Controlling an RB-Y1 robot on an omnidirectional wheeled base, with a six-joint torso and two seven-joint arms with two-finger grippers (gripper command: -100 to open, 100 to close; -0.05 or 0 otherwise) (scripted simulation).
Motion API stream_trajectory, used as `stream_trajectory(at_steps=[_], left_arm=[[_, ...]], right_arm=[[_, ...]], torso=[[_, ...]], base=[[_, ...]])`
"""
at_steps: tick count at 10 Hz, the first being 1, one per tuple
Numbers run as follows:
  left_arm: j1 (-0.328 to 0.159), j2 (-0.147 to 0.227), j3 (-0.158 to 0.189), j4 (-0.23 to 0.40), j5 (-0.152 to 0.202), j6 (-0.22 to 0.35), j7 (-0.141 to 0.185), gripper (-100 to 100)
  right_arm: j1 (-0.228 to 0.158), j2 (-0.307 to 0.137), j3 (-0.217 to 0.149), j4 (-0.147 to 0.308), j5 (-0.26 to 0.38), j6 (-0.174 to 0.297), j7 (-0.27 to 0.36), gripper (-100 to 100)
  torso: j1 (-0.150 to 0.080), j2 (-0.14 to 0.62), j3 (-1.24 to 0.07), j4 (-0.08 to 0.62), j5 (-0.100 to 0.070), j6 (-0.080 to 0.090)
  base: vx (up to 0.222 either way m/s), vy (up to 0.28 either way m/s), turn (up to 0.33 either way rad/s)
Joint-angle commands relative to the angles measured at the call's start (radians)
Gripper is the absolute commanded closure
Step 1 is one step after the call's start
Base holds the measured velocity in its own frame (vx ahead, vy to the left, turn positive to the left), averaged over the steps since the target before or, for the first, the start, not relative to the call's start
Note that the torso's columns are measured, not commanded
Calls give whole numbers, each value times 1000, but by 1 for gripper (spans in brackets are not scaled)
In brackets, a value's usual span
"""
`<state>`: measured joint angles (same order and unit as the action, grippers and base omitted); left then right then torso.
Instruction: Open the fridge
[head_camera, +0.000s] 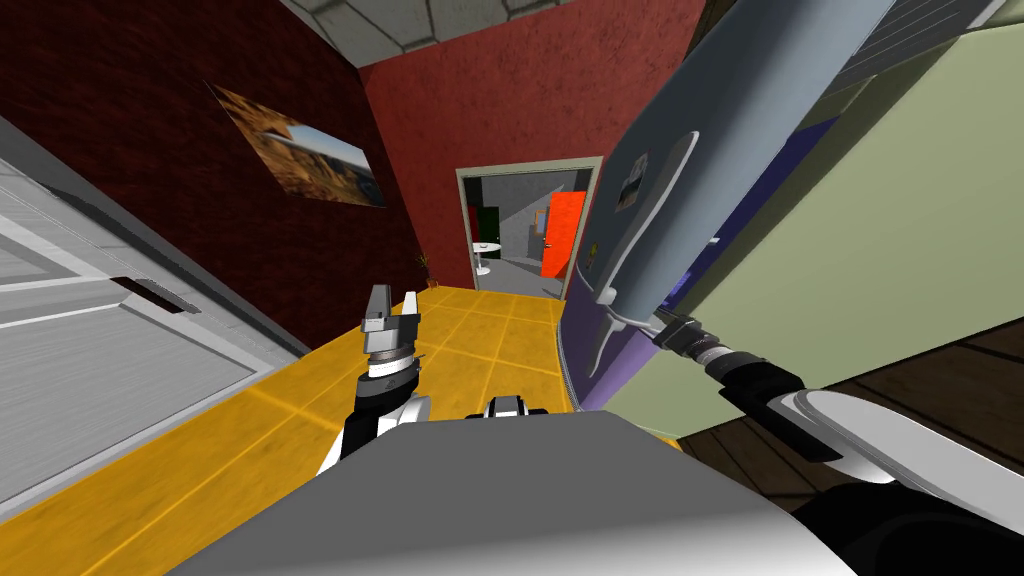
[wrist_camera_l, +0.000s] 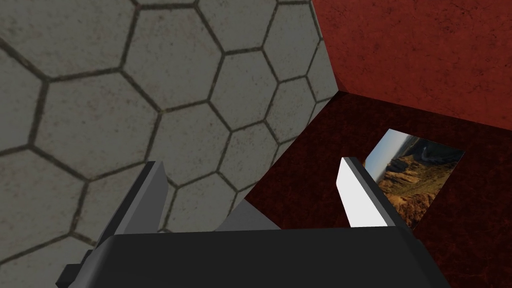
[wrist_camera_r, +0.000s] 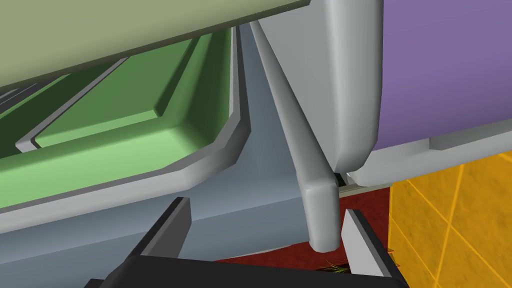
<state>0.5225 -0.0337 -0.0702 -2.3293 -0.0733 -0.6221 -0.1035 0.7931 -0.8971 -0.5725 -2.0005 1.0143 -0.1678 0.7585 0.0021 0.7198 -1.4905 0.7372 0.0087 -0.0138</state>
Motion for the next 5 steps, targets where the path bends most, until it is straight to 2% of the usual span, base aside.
stream_trajectory(at_steps=[1,2,3,4,5], left_arm=[[0,0,0,0,0,0,0,0],[0,0,0,0,0,0,0,0],[0,0,0,0,0,0,0,0],[0,0,0,0,0,0,0,0],[0,0,0,0,0,0,0,0]], right_arm=[[0,6,-6,5,6,-7,13,-100],[4,10,-3,6,7,-11,17,-100],[6,11,-2,6,7,-13,17,100],[16,9,-8,22,2,-1,12,100],[16,9,-8,22,2,-1,12,100]], torso=[[-2,1,0,0,-1,0],[-3,5,3,0,-3,4],[-5,8,7,-1,-7,7],[-6,11,9,0,-8,9],[4,10,8,2,-2,8]], base=[[-13,29,-43],[-22,13,-39],[-17,12,-22],[58,152,-75],[104,171,-79]])
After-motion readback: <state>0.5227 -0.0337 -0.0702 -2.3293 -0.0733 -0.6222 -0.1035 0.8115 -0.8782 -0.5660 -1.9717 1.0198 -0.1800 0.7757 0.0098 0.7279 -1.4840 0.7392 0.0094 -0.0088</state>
